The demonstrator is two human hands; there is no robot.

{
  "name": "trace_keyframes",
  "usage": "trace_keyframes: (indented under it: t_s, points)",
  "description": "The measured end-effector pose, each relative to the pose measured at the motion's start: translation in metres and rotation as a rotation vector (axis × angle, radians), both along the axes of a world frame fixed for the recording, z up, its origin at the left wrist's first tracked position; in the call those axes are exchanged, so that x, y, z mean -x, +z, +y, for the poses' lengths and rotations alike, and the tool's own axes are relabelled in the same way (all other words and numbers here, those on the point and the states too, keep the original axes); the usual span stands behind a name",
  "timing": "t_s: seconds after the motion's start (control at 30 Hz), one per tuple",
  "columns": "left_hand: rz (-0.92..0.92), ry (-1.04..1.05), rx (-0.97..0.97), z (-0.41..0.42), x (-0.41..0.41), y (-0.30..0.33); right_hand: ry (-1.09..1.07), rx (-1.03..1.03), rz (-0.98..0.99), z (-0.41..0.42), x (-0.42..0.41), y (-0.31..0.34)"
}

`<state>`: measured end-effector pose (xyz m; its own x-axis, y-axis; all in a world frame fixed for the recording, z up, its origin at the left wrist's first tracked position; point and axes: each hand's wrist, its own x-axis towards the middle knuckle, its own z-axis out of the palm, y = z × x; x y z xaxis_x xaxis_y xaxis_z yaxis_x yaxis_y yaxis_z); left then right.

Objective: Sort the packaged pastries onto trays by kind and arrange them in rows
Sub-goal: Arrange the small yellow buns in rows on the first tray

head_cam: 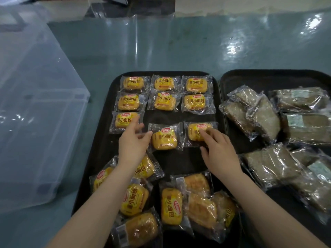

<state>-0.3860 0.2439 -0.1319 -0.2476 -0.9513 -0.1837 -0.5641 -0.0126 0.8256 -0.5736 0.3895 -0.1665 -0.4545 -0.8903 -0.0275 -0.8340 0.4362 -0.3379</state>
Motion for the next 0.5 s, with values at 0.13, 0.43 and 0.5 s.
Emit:
trace_keyframes:
  t_s: [0.13, 0.43, 0.5]
  points:
    - [-0.175, -0.207, 0.293, 0.017, 0.01, -0.003, 0.082, -0.142, -0.108, -0.003, -0.003, -0.008]
    - [-0.66, -0.711, 0.253, 0.04, 0.023, -0.032, 0.159, -0.05, 0.086, 0.001, -0.003, -0.009]
    - [-0.713, -0.719, 0.282, 0.036, 0.03, -0.035, 0.172, -0.102, 0.052, 0.0, 0.0, -0.013]
